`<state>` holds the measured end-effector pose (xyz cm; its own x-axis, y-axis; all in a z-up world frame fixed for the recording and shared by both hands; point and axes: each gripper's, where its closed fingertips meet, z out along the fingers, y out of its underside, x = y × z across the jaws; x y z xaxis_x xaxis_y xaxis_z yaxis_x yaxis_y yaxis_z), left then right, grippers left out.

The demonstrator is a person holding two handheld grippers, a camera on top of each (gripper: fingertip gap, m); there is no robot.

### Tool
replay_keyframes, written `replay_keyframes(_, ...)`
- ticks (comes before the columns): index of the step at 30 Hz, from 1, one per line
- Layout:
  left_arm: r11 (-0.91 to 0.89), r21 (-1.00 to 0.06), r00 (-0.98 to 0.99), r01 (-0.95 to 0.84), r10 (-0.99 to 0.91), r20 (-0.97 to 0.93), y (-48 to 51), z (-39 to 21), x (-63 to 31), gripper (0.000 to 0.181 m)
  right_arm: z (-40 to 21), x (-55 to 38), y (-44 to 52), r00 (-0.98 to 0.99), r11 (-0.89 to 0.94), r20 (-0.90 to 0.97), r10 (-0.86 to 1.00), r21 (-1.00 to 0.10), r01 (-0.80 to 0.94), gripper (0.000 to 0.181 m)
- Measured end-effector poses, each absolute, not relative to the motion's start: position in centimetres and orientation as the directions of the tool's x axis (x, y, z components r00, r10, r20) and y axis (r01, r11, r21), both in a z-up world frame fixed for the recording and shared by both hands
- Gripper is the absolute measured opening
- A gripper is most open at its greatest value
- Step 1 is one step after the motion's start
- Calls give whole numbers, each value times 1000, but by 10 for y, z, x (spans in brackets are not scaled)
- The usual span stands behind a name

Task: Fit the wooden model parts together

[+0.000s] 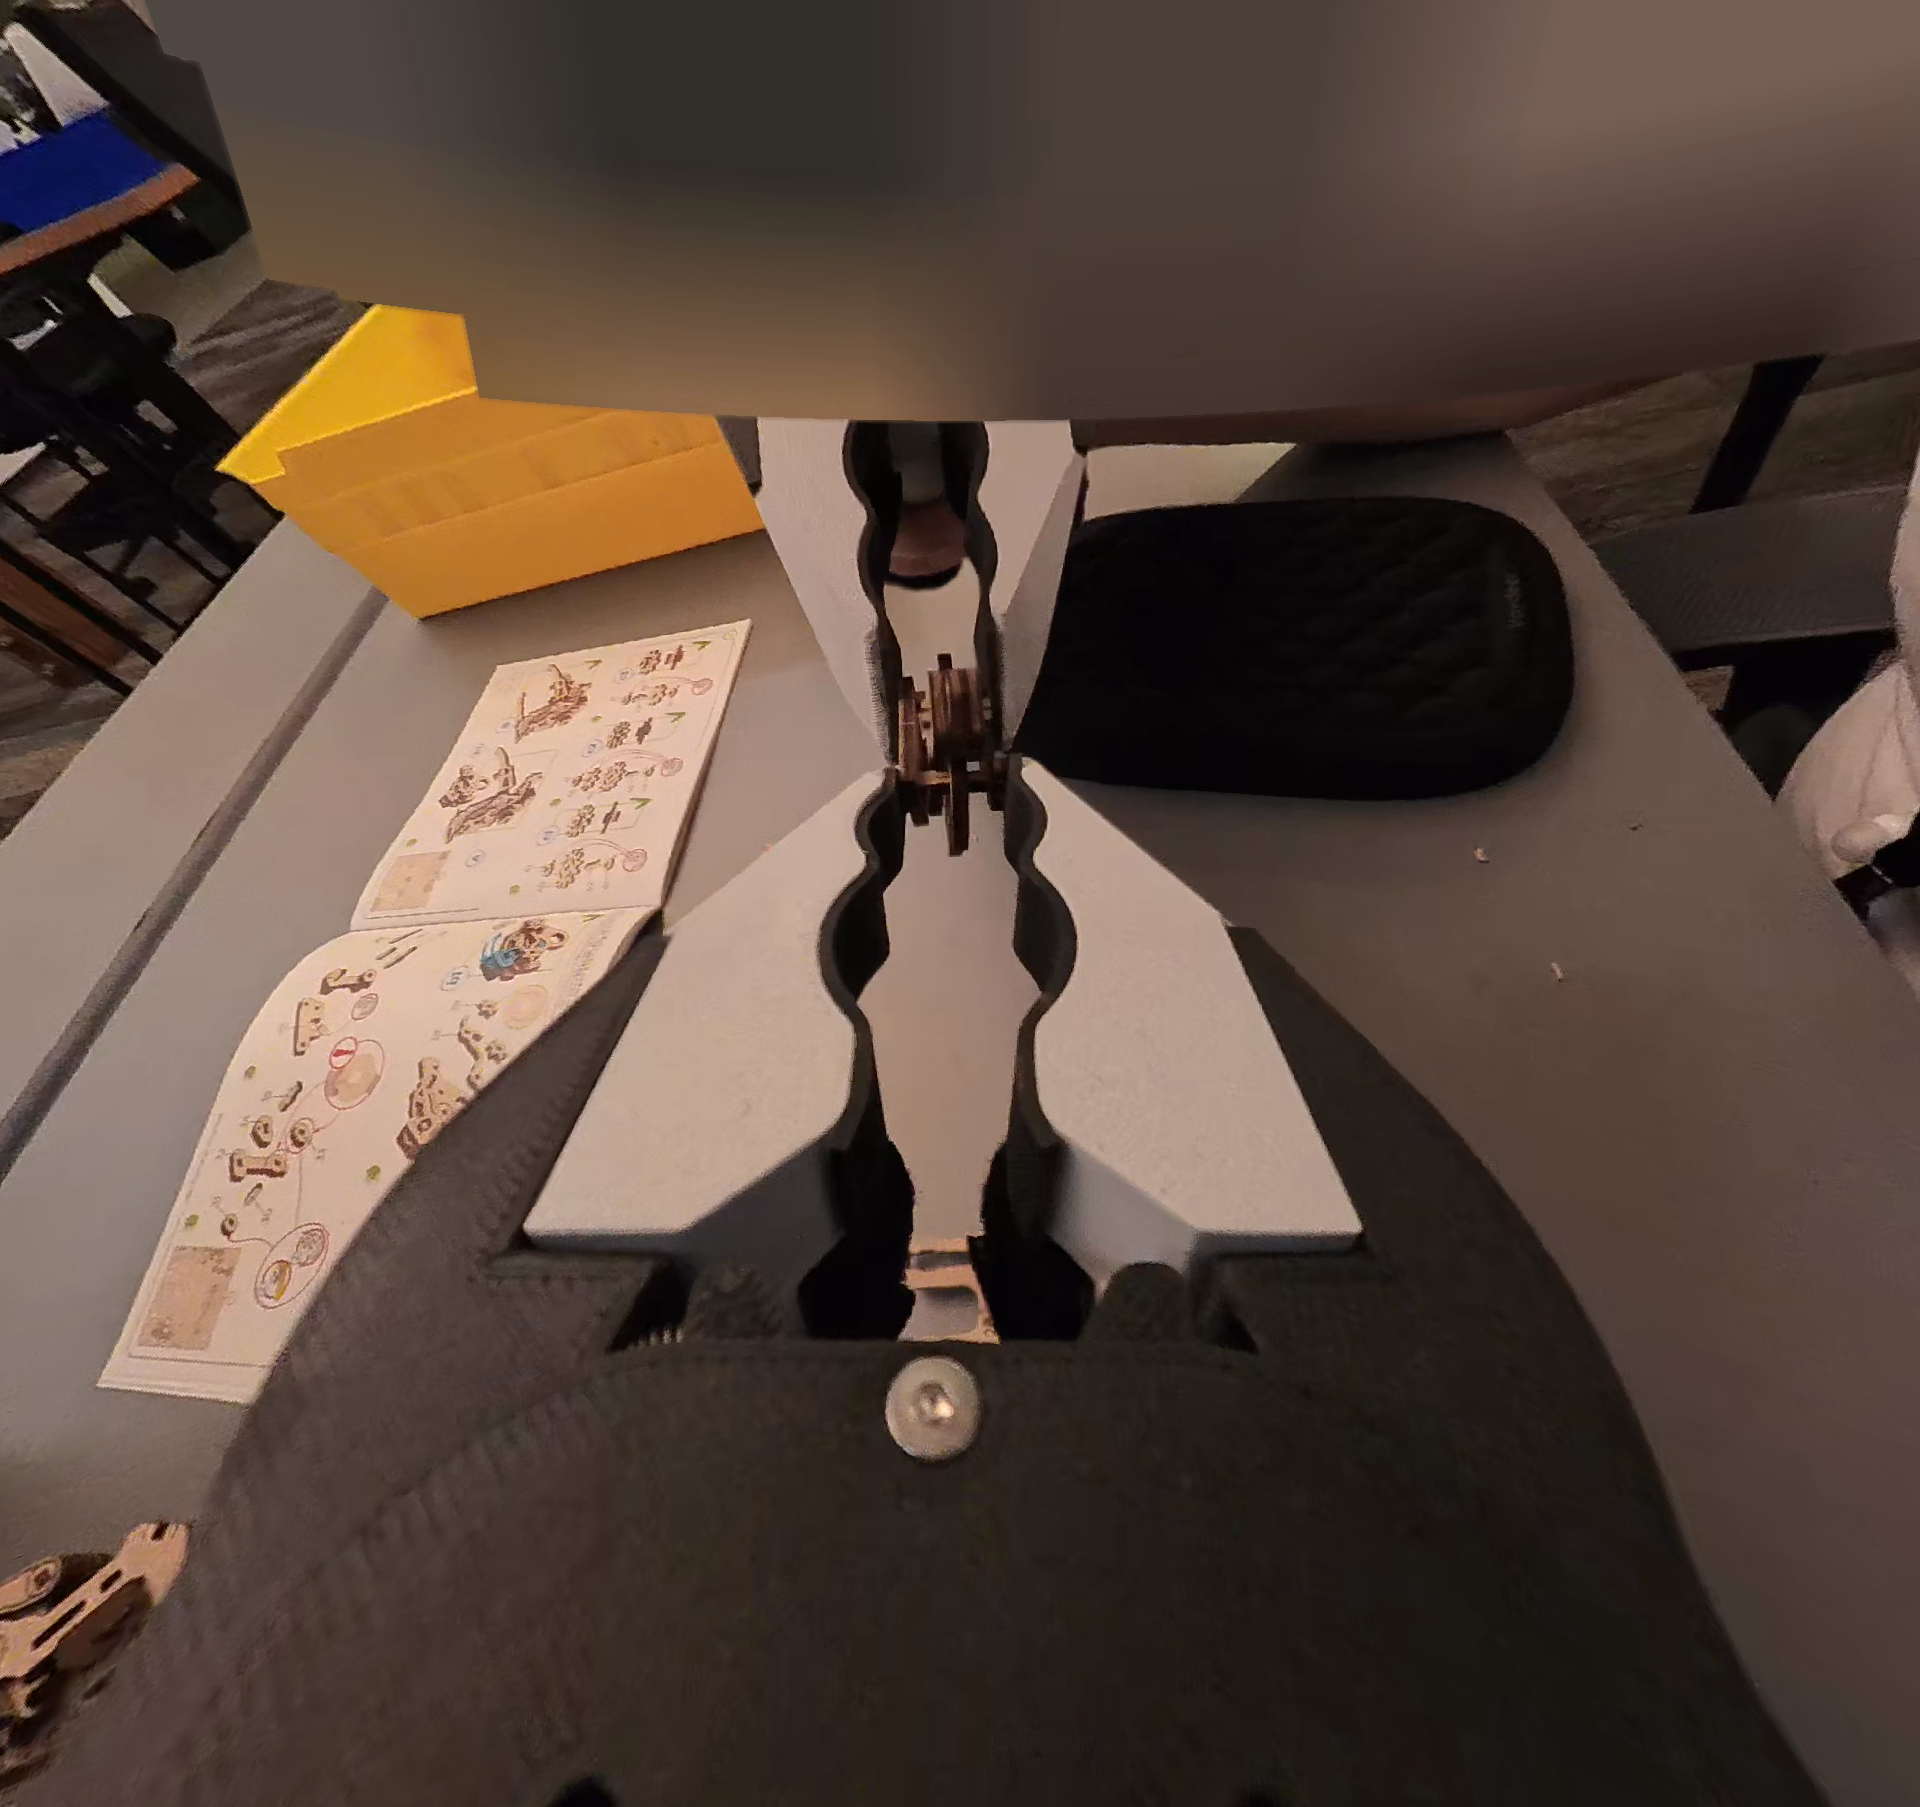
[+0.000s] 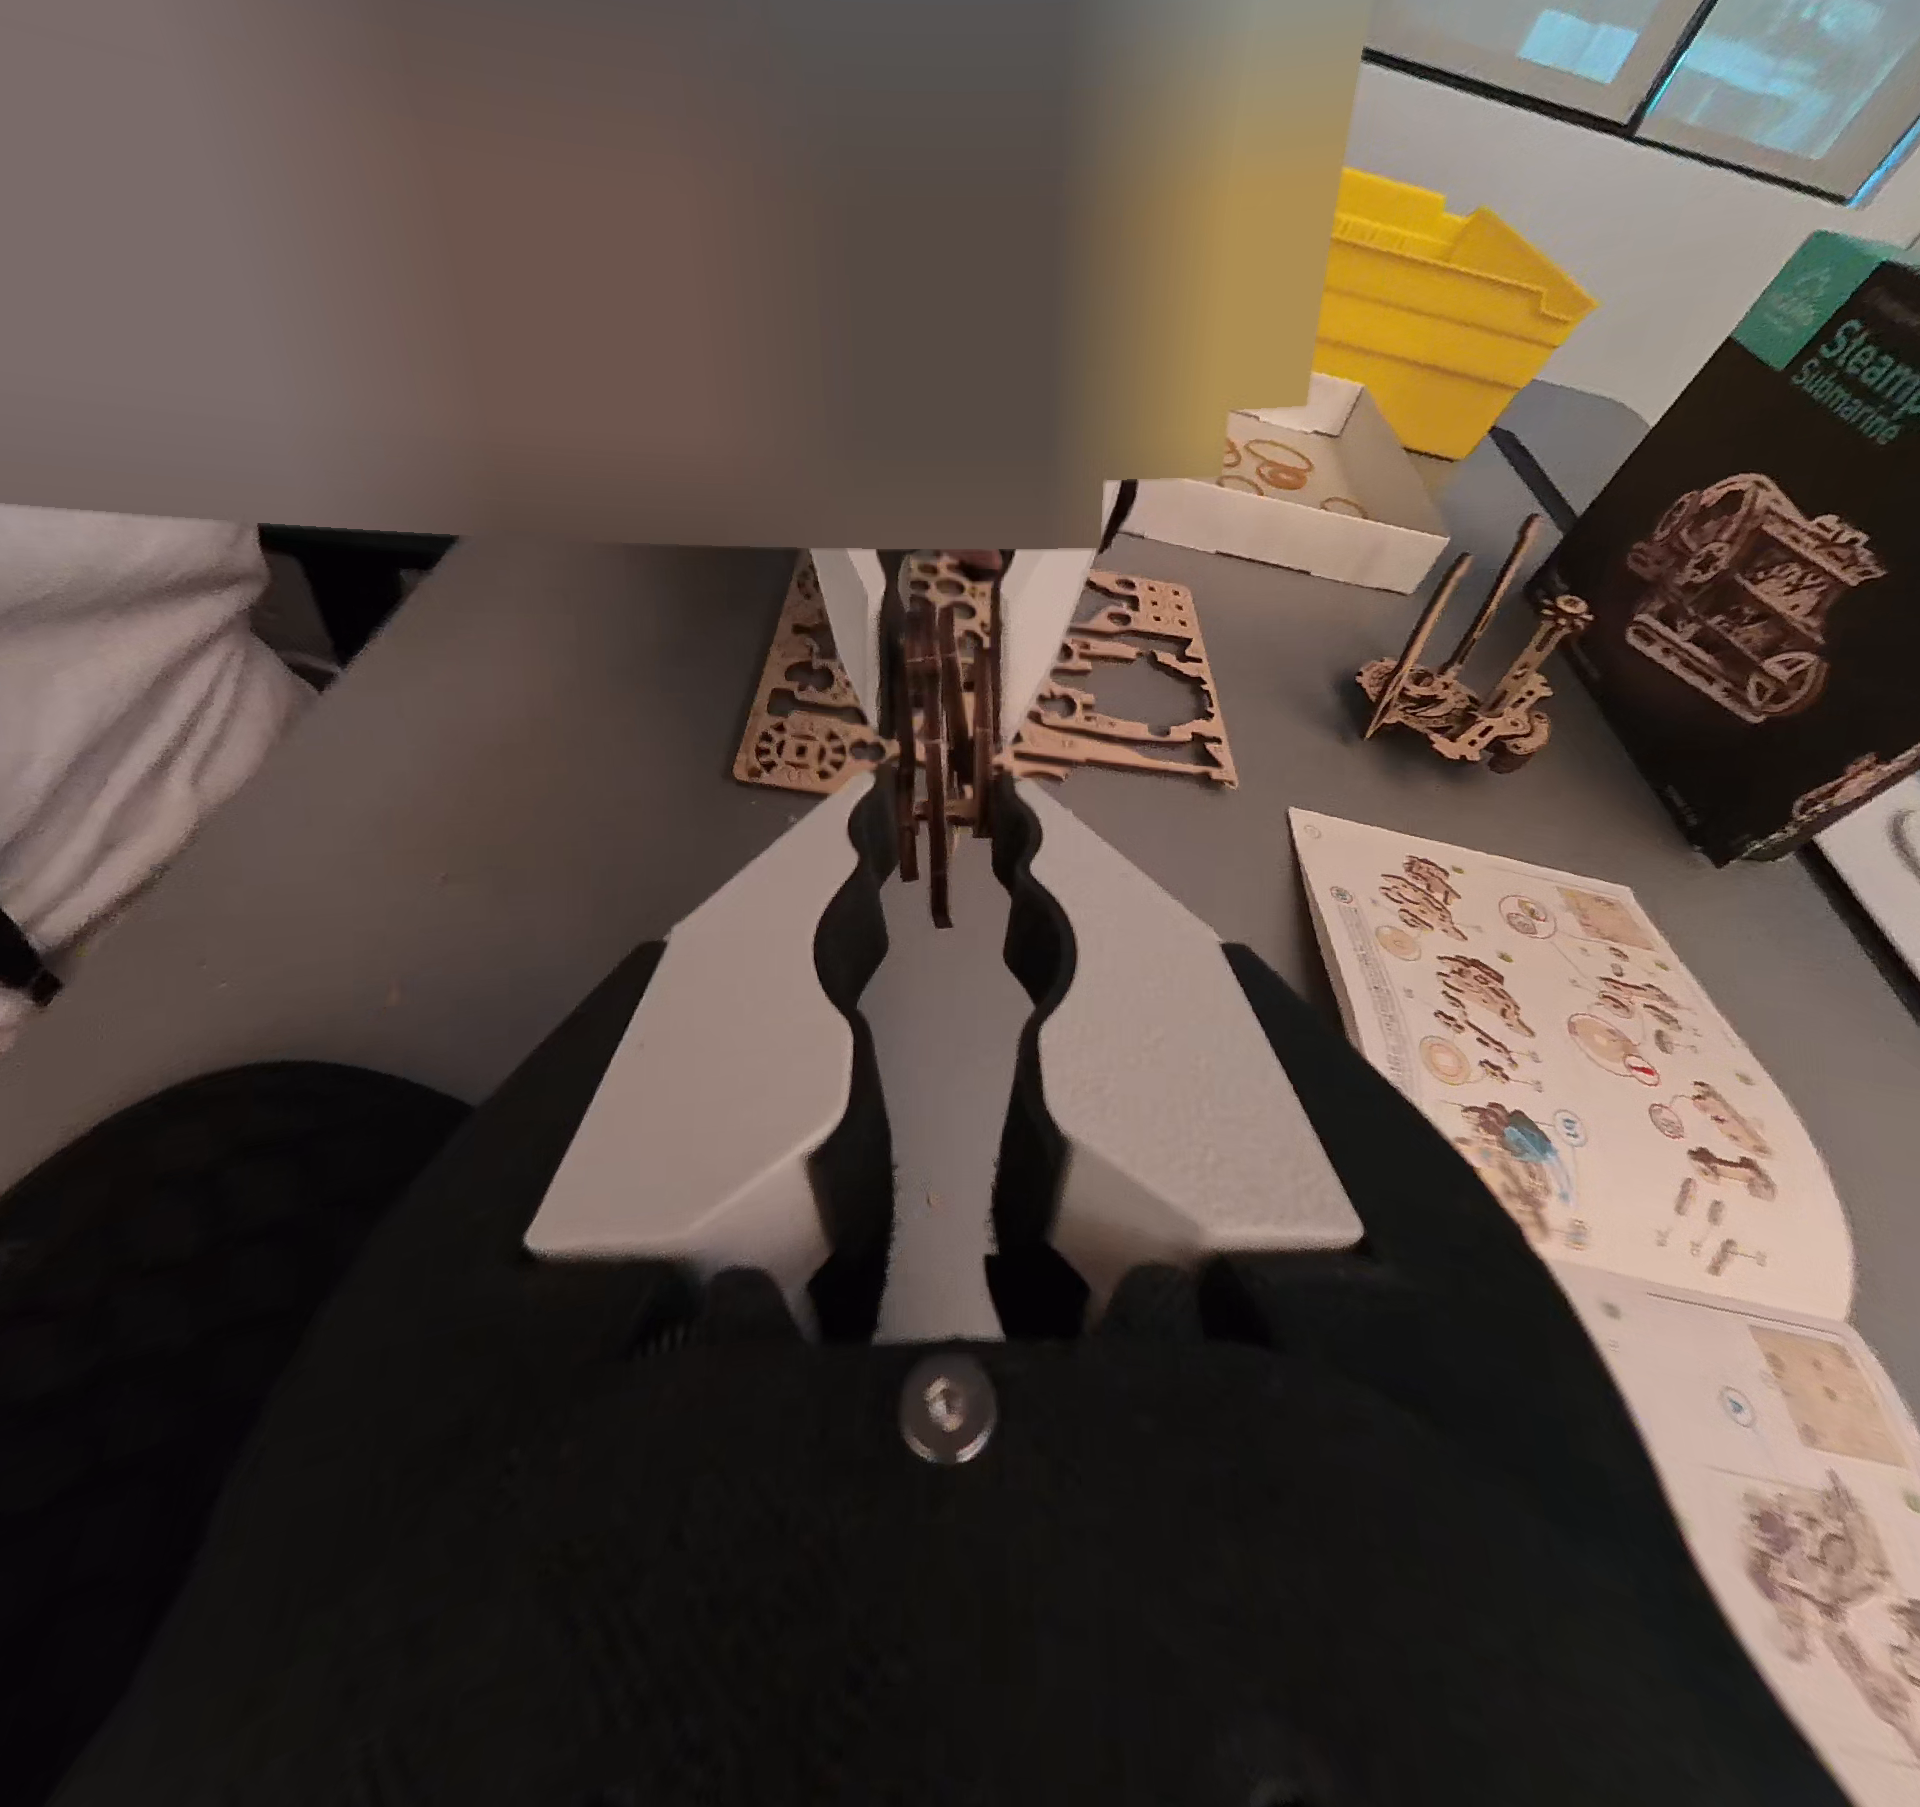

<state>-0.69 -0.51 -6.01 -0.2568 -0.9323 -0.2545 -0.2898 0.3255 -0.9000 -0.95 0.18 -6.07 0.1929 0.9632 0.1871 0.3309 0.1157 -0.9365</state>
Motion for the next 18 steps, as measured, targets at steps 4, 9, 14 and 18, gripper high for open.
replay_keyframes(4,256,-925,-242,-279,-951,-191,-1,-56,-7,18,-58,-10,7,212,87,146,966,-960,265,15)
replay_keyframes(9,312,-917,-235,-247,-938,-256,-4,-52,-8,18,-54,-11,3,202,54,106,974,-967,250,15)
replay_keyframes(14,229,-944,-256,-239,-952,-167,-2,-49,-11,24,-50,-9,4,163,-152,-126,979,-976,155,15)
replay_keyframes(18,107,-970,-268,-220,-962,-45,-1,-42,-13,20,-43,-6,4,120,-279,-268,956,-957,83,15)
